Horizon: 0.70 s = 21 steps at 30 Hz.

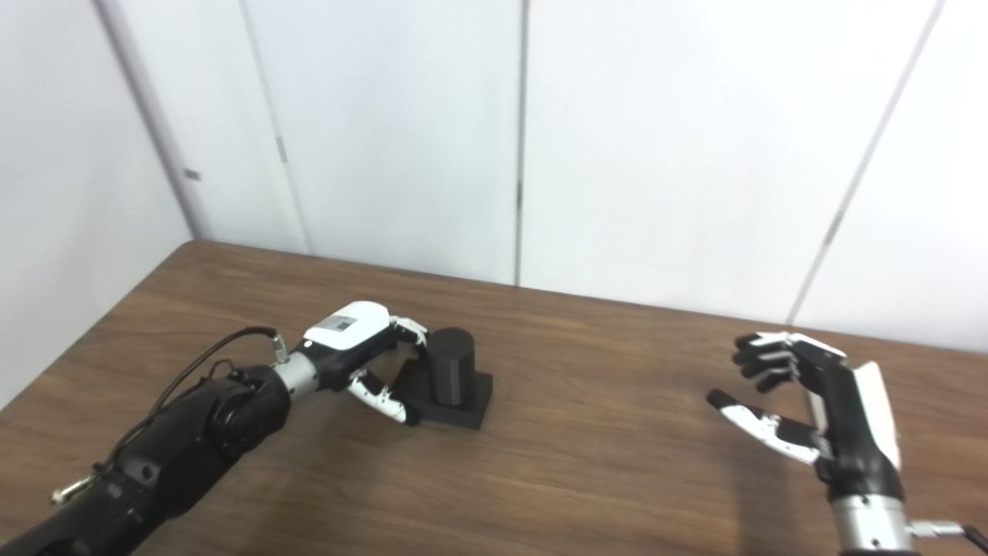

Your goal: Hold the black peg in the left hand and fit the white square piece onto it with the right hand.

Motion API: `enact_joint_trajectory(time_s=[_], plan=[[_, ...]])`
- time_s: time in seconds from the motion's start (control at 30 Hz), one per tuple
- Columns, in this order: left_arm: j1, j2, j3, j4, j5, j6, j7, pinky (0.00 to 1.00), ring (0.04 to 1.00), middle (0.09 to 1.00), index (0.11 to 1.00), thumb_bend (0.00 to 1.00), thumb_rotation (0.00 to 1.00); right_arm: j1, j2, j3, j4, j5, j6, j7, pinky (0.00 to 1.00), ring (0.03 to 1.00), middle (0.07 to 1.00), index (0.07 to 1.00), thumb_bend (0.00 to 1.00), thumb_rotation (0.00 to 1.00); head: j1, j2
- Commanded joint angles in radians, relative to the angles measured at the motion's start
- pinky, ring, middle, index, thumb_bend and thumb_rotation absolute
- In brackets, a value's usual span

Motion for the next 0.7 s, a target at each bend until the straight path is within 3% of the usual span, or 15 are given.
enact_joint_trajectory(time_s=[0.0,0.27,0.67], plan=[[0.03,-0.053,-0.084,-0.021,0.069,-0.055,-0.074,0.72,0.814,0.808,0.487,0.52,0.07,-0.039,-0.004,-0.005,-0.022,0.001,-0.046,-0.017,0.43,0.532,0.644,0.495,0.5,0.12,-0.002,0.002],[0.0,-0.067,-0.144,-0.075,0.164,-0.023,-0.106,0.77,0.821,0.807,0.488,0.52,0.07,-0.037,0.014,-0.004,-0.029,-0.005,-0.038,-0.025,0.43,0.537,0.649,0.496,0.5,0.12,-0.1,0.031],[-0.018,-0.068,-0.192,-0.067,0.282,-0.043,-0.091,0.79,0.851,0.816,0.489,0.52,0.07,-0.039,0.001,-0.015,-0.067,-0.043,-0.008,-0.028,0.44,0.549,0.651,0.497,0.5,0.13,-0.236,0.03]])
